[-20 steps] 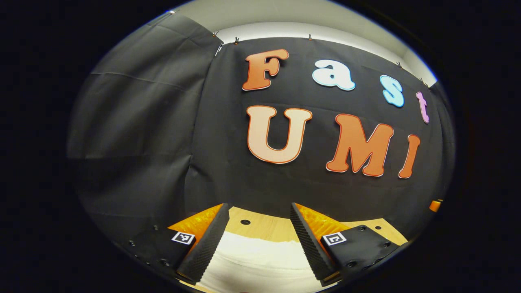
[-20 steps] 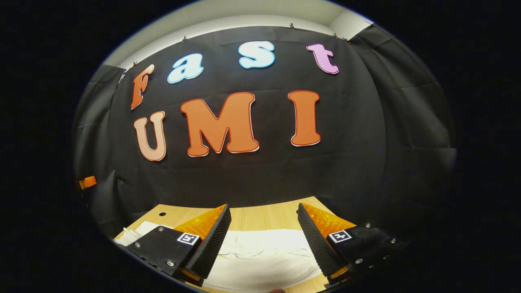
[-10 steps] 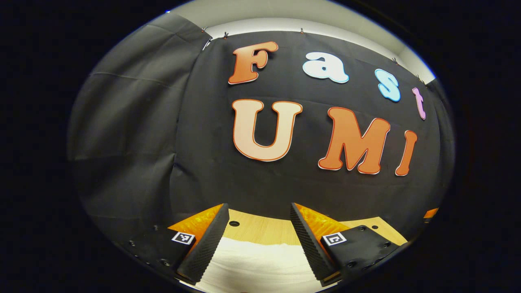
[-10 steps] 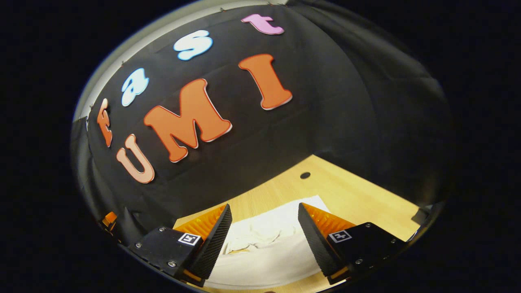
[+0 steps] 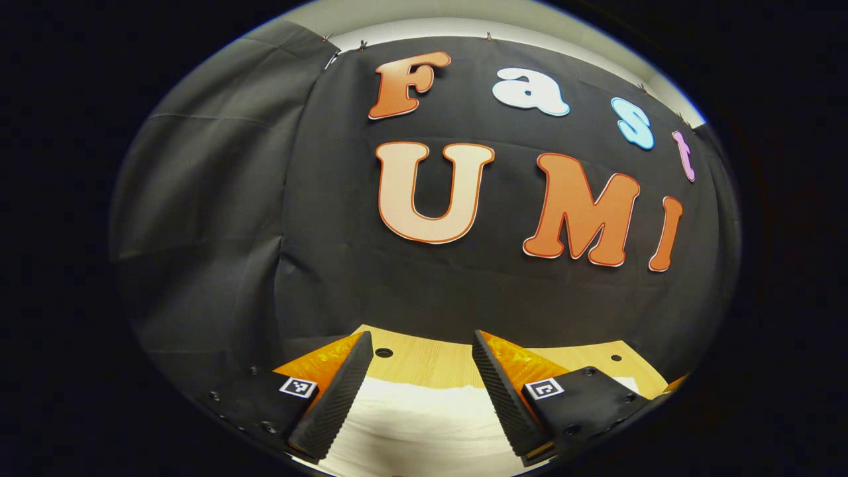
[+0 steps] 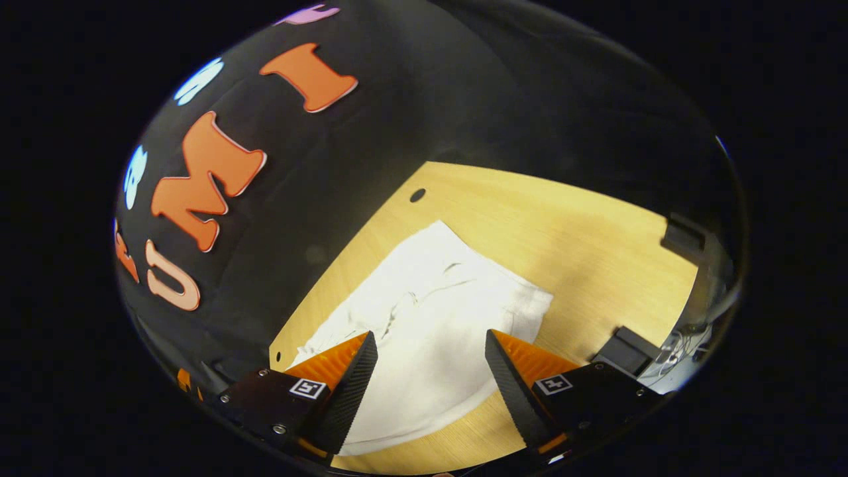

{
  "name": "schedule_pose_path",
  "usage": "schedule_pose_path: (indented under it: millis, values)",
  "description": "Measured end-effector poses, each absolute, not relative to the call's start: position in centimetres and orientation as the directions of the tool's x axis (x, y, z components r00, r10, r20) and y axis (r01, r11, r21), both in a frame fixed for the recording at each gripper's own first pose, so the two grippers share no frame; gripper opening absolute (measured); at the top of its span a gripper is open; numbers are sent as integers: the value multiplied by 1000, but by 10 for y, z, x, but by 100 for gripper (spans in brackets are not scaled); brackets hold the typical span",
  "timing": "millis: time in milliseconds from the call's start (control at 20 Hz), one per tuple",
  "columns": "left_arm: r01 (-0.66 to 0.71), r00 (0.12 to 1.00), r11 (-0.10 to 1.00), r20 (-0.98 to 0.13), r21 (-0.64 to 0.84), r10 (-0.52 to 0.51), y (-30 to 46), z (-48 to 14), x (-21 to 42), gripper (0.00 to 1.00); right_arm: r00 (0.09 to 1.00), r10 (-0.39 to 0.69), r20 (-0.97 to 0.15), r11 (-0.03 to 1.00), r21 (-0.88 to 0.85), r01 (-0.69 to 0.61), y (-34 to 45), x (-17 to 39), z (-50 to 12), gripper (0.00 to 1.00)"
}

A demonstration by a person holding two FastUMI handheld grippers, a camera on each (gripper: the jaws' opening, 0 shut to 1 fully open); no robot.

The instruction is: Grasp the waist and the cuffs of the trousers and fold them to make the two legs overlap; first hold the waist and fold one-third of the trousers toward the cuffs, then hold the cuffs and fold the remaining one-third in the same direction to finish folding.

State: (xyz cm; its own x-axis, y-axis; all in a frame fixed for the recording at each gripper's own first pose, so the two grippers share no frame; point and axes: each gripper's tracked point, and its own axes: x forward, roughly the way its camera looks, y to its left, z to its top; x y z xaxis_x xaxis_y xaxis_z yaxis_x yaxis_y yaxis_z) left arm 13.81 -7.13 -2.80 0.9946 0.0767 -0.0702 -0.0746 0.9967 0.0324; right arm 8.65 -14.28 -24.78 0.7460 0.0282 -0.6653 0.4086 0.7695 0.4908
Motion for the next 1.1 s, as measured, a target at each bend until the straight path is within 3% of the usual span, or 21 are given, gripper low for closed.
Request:
schedule_pose_path:
  millis: [200,400,700,900,1100]
  values:
    - [-95,992,994,-81,45,98,-61,-32,136,98,688,48,-724,664,538,519,-148,73,-280,99]
    - [-116,989,991,-86,64,121,-50,-35,132,98,630,30,-776,690,473,549,-153,67,-305,99]
    - [-172,980,983,-92,62,178,-24,-34,121,98,585,45,-810,606,487,629,-155,71,-330,99]
    - [-219,971,974,-90,52,223,0,-31,112,98,575,51,-816,631,473,615,-151,82,-334,99]
    - [-258,961,965,-95,41,261,18,-31,103,98,563,74,-823,646,469,601,-140,96,-340,93]
